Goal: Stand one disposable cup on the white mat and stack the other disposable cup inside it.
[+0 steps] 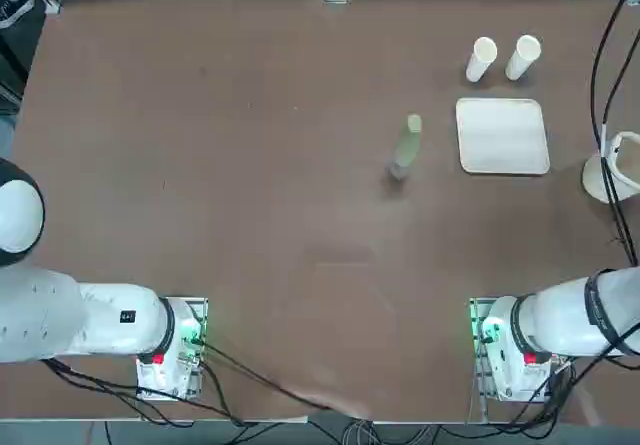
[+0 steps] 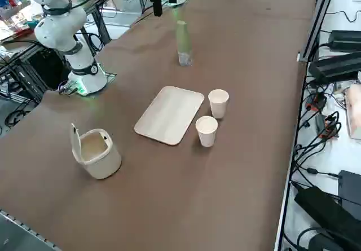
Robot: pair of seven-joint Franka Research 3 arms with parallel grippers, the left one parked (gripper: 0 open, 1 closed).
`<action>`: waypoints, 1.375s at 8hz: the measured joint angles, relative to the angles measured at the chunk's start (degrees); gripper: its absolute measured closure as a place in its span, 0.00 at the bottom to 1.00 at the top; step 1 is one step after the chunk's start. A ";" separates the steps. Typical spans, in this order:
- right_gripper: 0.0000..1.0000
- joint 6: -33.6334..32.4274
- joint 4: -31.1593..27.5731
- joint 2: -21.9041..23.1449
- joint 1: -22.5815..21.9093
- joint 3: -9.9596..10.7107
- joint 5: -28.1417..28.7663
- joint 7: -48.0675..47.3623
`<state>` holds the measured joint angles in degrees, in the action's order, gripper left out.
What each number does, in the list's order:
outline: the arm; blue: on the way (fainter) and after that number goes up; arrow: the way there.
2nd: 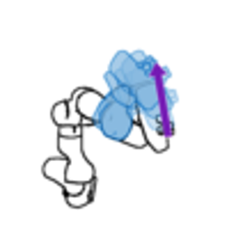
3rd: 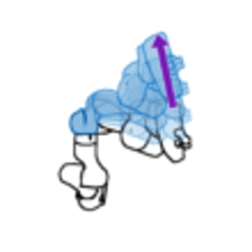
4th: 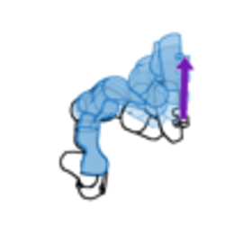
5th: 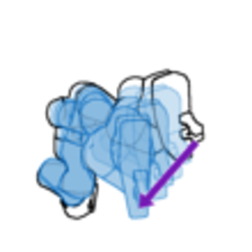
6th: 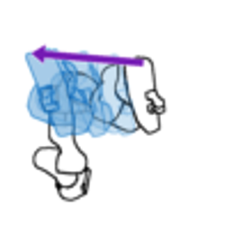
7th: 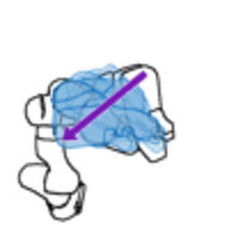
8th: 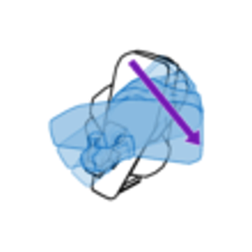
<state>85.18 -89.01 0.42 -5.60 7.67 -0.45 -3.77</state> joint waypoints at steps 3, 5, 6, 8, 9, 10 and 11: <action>0.00 0.00 0.00 -0.05 -0.06 -0.09 0.02 1.74; 0.00 0.00 0.00 -0.05 -0.21 -0.15 0.03 1.89; 0.00 0.00 0.01 -0.07 -0.46 -0.18 0.05 1.89; 0.00 -0.01 0.00 -0.62 -1.64 -0.53 0.04 1.84; 0.00 0.30 0.01 -1.14 -2.23 -0.65 0.02 1.73; 0.00 1.43 -0.01 -1.91 -2.32 -0.66 0.01 1.70; 0.00 3.03 -0.13 -3.17 -2.18 -0.57 0.00 1.70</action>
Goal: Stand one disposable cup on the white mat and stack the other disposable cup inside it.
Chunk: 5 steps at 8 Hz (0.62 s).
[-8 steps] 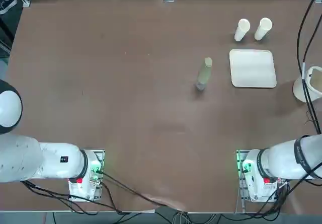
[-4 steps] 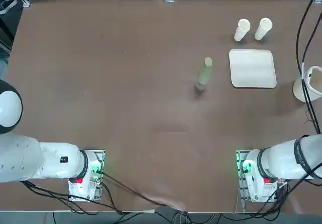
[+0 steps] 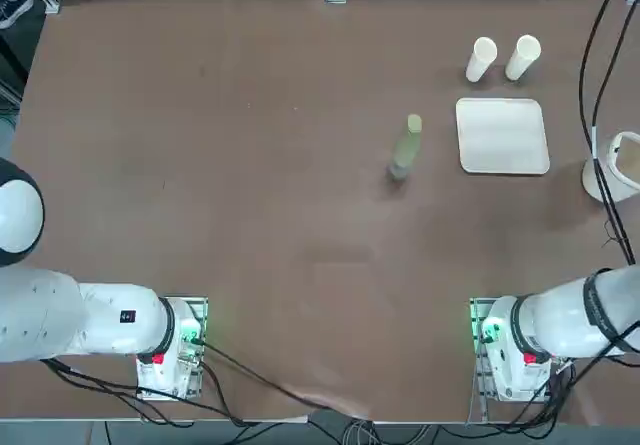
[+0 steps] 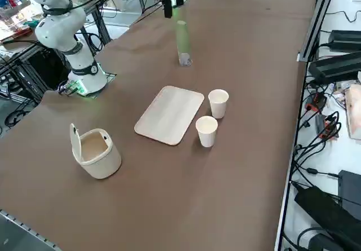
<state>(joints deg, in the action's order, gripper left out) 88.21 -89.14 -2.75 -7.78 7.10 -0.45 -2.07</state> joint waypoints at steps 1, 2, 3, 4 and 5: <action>0.00 2.84 -0.37 -2.02 0.14 0.11 0.00 0.00; 0.00 7.23 -1.15 -4.71 0.13 0.15 0.06 0.01; 0.00 11.29 -2.00 -7.91 0.03 0.09 0.08 0.00; 0.00 14.57 -2.37 -11.28 -0.20 -0.05 0.10 0.01; 0.00 17.49 -2.40 -14.37 -0.95 -0.11 0.07 0.01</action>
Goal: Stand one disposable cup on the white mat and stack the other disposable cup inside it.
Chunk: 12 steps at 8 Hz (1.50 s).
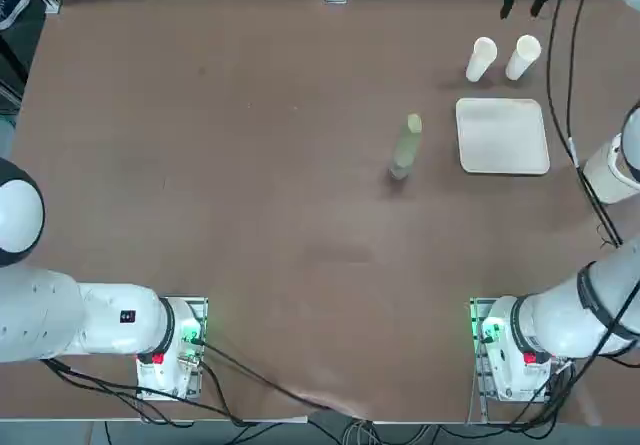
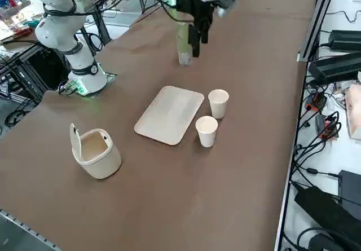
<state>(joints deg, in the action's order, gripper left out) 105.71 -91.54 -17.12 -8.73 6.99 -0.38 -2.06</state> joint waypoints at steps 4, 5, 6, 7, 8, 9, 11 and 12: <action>0.06 7.06 -0.02 -8.62 -1.60 0.06 -0.07 -0.02; 0.10 8.70 0.02 -10.25 -1.50 0.13 -0.56 0.09; 0.16 9.53 0.12 -11.49 -1.38 0.18 -2.28 0.21; 0.18 10.00 0.29 -12.58 -1.36 0.19 -3.85 0.21; 0.20 10.45 1.00 -13.83 -1.37 0.19 -4.38 0.21; 0.23 11.00 1.65 -14.85 -1.37 0.19 -4.39 0.12; 0.27 13.09 2.33 -16.41 -1.38 0.18 -4.30 0.02; 0.28 14.41 2.45 -17.06 -1.38 0.18 -3.87 -0.05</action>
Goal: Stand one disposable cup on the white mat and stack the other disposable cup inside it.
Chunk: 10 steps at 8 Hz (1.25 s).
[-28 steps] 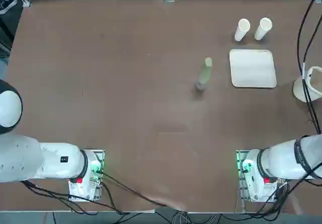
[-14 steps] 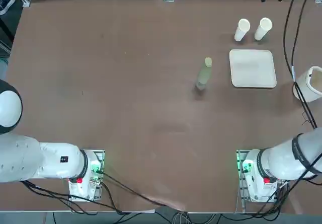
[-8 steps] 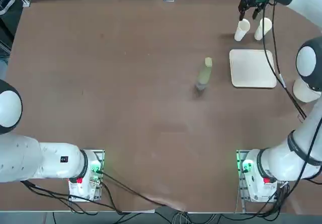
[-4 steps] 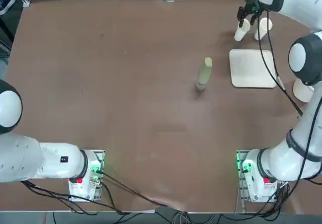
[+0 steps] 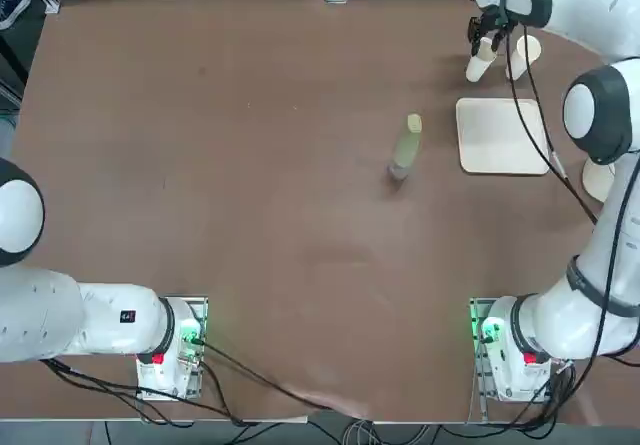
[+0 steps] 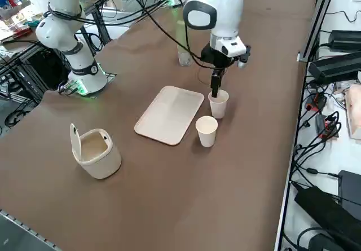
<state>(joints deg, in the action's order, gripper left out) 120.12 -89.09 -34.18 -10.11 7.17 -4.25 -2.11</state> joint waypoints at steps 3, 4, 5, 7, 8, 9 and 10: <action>0.32 1.72 0.86 -1.82 -0.02 -0.02 1.81 -0.11; 0.33 1.90 1.10 -2.22 -0.02 -0.02 1.84 -0.16; 0.37 2.02 1.16 -2.48 -0.02 -0.02 1.86 -0.20; 0.69 2.18 1.17 -2.98 -0.02 -0.02 1.87 -0.22; 0.81 2.23 1.19 -3.04 -0.02 -0.02 1.90 -0.27; 0.88 2.23 1.41 -3.03 -0.02 -0.02 1.94 -0.27; 0.98 2.21 1.81 -2.85 0.00 0.00 2.00 -0.27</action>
<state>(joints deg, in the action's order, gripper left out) 122.33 -87.28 -37.03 -10.10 7.17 -2.26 -2.37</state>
